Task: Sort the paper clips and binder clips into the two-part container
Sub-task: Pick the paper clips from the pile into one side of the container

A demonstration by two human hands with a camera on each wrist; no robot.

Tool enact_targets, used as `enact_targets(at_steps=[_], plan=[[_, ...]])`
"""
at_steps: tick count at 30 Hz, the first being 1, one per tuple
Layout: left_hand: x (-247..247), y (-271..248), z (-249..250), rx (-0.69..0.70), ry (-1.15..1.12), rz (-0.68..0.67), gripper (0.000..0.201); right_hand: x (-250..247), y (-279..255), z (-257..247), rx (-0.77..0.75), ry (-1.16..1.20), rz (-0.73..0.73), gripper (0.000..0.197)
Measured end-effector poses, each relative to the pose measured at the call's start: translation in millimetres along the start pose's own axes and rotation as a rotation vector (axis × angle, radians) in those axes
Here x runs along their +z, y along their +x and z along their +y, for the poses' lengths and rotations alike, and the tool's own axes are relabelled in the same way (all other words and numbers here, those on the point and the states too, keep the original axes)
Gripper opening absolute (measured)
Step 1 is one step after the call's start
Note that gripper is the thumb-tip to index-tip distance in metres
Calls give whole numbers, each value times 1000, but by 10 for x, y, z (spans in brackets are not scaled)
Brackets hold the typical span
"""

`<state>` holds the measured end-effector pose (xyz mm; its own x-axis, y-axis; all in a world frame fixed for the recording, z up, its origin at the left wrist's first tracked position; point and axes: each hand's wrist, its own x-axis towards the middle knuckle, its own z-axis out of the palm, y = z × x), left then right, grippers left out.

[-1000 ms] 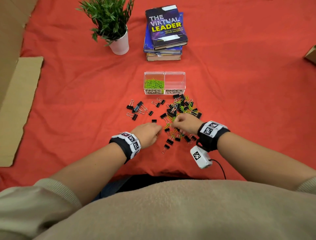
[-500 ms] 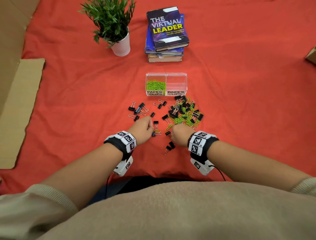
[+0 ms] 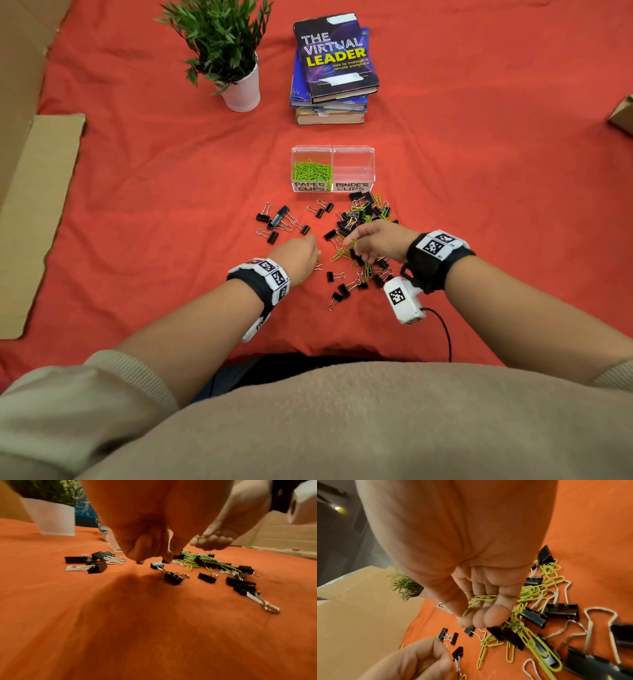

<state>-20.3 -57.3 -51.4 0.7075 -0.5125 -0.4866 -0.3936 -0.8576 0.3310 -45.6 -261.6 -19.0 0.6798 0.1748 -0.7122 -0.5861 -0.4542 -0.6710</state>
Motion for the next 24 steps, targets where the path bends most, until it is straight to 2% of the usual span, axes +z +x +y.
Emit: enact_targets(at_steps=[2, 4, 7, 9, 11, 14, 16, 19, 21, 24], plan=[[37, 19, -23, 26, 105, -26, 21, 18, 43, -13, 29, 137, 42, 26], [55, 21, -53, 43, 134, -55, 19, 45, 76, -40, 26, 114, 123, 24], [56, 25, -73, 64, 131, -53, 19, 101, 128, -56, -62, -298, 271, 17], [56, 38, -74, 54, 131, -47, 20, 170, 153, -64, -107, -557, 265, 12], [60, 48, -69, 40, 125, -49, 21, 257, 186, -38, -129, -791, 222, 16], [69, 45, -54, 56, 129, -36, 21, 348, 211, 1, -148, -950, 223, 25], [54, 28, -38, 60, 70, -18, 19, 383, 214, 19, -155, -967, 208, 26], [-18, 5, -13, 32, -160, 46, 8, 402, 187, 35, -172, -907, 154, 22], [-86, 6, -1, -13, -283, 91, 8, 375, 152, 30, -206, -767, 151, 13], [-159, 33, 9, -59, -375, 102, 8, 239, 87, 11, -156, -440, 169, 10]])
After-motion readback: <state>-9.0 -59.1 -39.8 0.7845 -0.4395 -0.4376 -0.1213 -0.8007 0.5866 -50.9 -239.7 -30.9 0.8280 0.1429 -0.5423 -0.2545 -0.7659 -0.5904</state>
